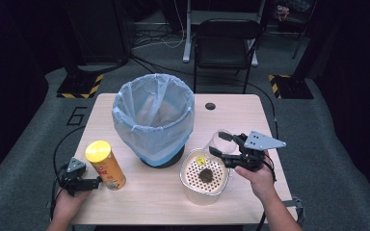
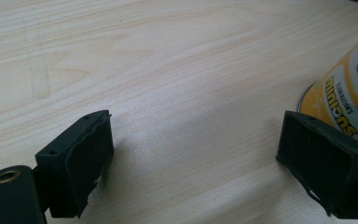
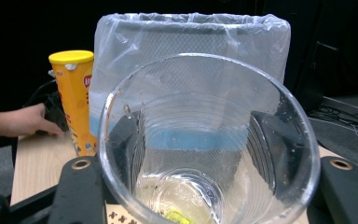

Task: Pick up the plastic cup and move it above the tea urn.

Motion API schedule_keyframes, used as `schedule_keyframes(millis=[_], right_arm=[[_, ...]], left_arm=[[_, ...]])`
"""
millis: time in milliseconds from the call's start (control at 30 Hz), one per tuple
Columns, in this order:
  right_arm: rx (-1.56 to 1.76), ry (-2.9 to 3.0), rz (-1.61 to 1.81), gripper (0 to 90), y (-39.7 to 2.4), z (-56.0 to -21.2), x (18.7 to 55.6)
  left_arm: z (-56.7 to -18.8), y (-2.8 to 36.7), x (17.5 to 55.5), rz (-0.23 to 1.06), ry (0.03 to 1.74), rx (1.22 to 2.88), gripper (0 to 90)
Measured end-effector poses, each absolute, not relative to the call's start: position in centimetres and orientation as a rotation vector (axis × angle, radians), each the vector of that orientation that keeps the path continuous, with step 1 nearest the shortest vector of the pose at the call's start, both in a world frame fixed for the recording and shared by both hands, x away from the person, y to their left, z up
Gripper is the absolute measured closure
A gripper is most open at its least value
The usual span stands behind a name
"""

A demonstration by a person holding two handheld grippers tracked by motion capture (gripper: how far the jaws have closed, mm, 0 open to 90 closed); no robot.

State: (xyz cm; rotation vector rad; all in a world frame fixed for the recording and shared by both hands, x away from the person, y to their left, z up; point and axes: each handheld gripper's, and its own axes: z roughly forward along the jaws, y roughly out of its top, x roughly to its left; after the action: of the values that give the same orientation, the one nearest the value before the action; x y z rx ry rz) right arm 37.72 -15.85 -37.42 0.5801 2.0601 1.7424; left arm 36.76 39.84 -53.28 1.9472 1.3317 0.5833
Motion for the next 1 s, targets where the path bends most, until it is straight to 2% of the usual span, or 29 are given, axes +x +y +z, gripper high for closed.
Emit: schedule_keyframes(millis=[400, 1000], right_arm=[[0.574, 2.032, 1.789, 37.2, -15.5, -35.9, 37.6], [0.516, 2.008, 1.738, 36.9, -13.3, -27.4, 38.9]], left_arm=[[-53.3, 39.9, 36.8, 0.584, 1.330, 1.950, 10.2], [-53.3, 39.9, 36.8, 0.586, 1.329, 1.953, 10.3]])
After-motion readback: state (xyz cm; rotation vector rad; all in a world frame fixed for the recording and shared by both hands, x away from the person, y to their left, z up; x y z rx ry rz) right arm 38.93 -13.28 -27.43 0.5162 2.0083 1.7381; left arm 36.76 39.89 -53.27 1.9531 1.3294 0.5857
